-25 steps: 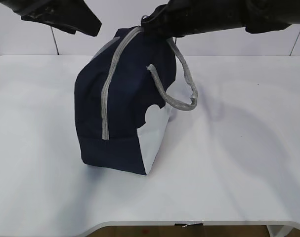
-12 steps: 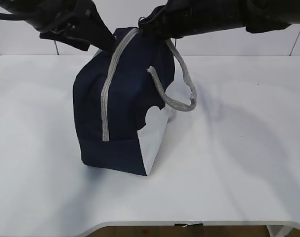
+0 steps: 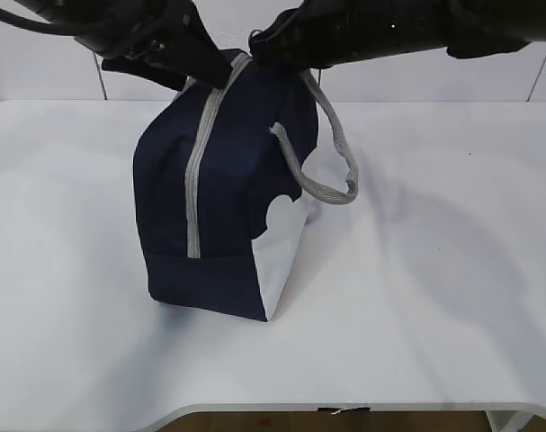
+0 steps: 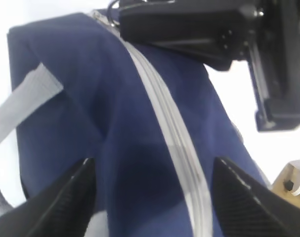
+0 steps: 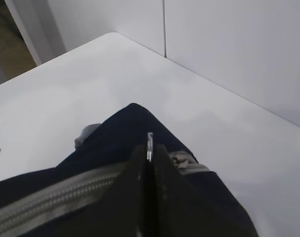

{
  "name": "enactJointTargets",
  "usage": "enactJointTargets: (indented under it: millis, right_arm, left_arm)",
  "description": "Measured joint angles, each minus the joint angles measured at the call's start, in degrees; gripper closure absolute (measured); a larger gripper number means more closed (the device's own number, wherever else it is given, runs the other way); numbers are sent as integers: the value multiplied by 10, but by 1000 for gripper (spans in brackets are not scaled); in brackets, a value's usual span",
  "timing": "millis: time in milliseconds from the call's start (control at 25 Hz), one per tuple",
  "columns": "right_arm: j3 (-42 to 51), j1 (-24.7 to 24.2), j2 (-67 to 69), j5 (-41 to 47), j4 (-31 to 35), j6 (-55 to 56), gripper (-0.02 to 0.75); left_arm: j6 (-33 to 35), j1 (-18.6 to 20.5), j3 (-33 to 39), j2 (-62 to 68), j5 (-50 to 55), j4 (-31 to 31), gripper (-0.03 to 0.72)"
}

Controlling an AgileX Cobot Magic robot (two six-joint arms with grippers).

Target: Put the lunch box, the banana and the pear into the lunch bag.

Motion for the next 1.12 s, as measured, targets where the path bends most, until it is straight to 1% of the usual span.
enactJointTargets:
  millis: [200, 320, 400, 600, 680, 720, 800, 880, 960, 1040, 1120]
  right_arm:
    - [-1, 0, -1, -2, 0, 0, 731]
    - [-3, 0, -1, -2, 0, 0, 731]
    - [-5, 0, -1, -2, 0, 0, 731]
    - [-5, 0, -1, -2, 0, 0, 731]
    - [-5, 0, -1, -2, 0, 0, 731]
    - [-5, 0, -1, -2, 0, 0, 731]
    - [-5, 0, -1, -1, 0, 0, 731]
    - [-5, 0, -1, 1, 0, 0, 731]
    - [-5, 0, -1, 7, 0, 0, 731]
    - [-5, 0, -1, 11, 0, 0, 731]
    - [-5, 0, -1, 16, 0, 0, 731]
  left_arm:
    - [1, -1, -32, 33, 9, -2, 138]
    - [4, -13, -46, 47, 13, -1, 138]
    - [4, -21, -50, 49, 13, 3, 138]
    - [5, -23, -53, 68, 21, 7, 139]
    - [5, -23, -53, 75, 23, 9, 159]
    - [5, -23, -53, 76, 24, 12, 176]
    - [5, -23, -53, 76, 30, 16, 246]
    - [5, -23, -53, 76, 38, 21, 336]
    - [6, -23, -53, 76, 43, 34, 447]
    - [16, -23, -54, 76, 52, 54, 535]
    - [32, -23, -54, 76, 63, 74, 608]
